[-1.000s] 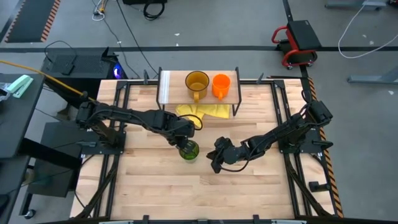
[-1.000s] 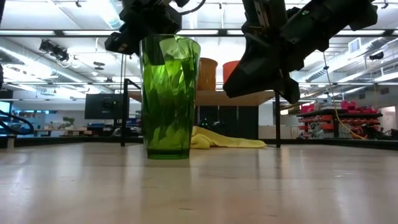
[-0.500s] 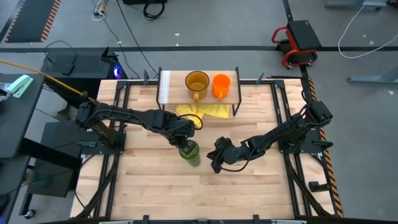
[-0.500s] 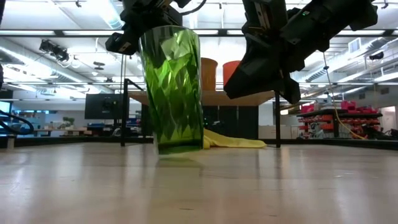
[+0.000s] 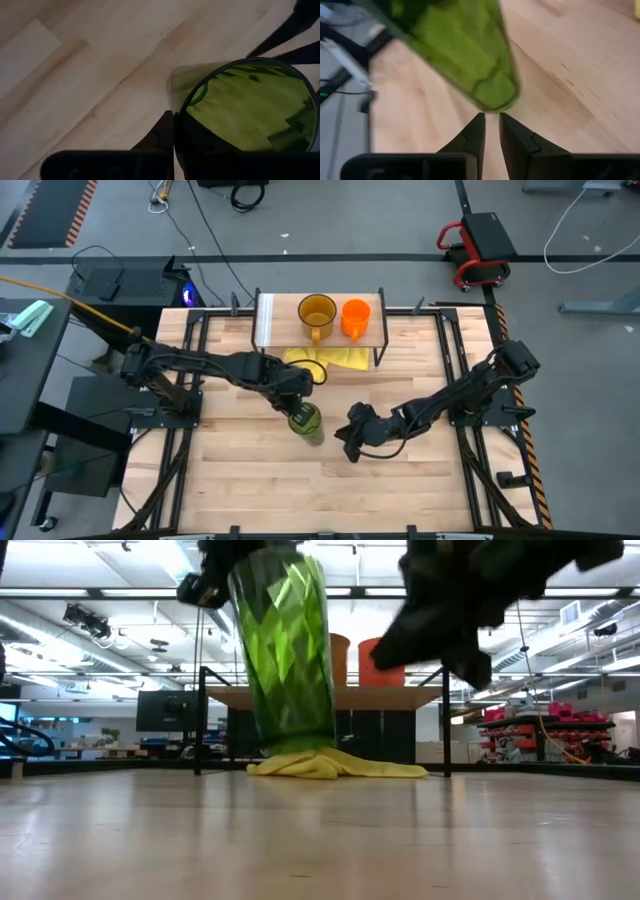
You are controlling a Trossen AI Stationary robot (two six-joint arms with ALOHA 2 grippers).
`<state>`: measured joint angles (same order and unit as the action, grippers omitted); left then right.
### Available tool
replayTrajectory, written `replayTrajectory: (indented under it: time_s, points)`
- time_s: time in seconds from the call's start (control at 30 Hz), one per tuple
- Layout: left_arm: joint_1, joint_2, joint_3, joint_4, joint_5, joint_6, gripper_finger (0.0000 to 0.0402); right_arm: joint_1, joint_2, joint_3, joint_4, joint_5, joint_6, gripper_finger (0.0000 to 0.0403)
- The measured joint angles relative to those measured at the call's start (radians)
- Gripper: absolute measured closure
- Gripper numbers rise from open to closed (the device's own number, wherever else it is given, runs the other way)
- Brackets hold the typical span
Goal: Stack small to large cups/mugs on shelf
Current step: Put the green cup on the shelf
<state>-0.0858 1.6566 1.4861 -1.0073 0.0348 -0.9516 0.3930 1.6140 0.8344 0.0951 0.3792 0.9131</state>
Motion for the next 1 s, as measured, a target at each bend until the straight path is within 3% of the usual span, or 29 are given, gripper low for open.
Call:
replayTrajectory:
  time_s: [0.17,0.5,0.7,1.0]
  points:
    - [0.020,-0.002,0.136,-0.132,-0.013,0.065,0.0390,0.035,-0.110,0.000,-0.035,0.019,-0.030,0.0342]
    - [0.138,-0.002,0.480,-0.561,-0.157,0.119,0.0390,0.113,-0.332,0.000,-0.220,0.123,-0.078,0.0342]
    - [0.268,-0.002,0.563,-0.563,-0.164,0.202,0.0390,0.147,-0.380,0.000,-0.239,0.134,-0.107,0.0342]
    - [0.483,-0.001,0.562,-0.564,-0.129,0.305,0.0390,0.195,-0.373,0.000,-0.246,0.142,-0.068,0.0342]
